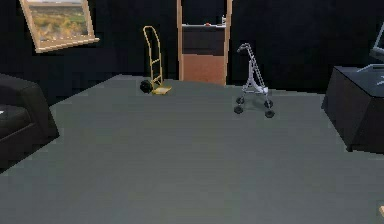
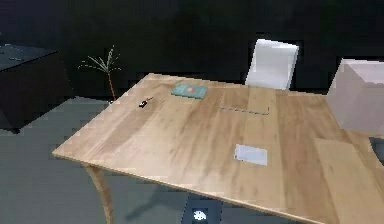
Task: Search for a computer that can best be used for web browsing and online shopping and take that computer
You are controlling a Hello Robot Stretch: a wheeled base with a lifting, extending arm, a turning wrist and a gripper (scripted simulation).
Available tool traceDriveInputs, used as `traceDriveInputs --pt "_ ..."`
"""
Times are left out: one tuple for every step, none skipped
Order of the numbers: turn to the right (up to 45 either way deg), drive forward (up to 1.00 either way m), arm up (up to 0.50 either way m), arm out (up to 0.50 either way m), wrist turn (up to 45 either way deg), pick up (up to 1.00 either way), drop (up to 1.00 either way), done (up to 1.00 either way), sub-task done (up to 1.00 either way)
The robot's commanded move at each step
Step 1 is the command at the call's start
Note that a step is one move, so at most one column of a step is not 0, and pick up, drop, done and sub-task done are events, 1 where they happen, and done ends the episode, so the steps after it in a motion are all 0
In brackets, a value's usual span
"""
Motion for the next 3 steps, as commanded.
traceDriveInputs --pt "0.0 0.00 0.00 0.00 45.0 0.00 0.00 0.00 0.00" --pt "0.0 0.00 0.00 0.00 45.0 0.00 0.00 0.00 0.00" --pt "0.0 0.00 0.00 0.00 45.0 0.00 0.00 0.00 0.00"
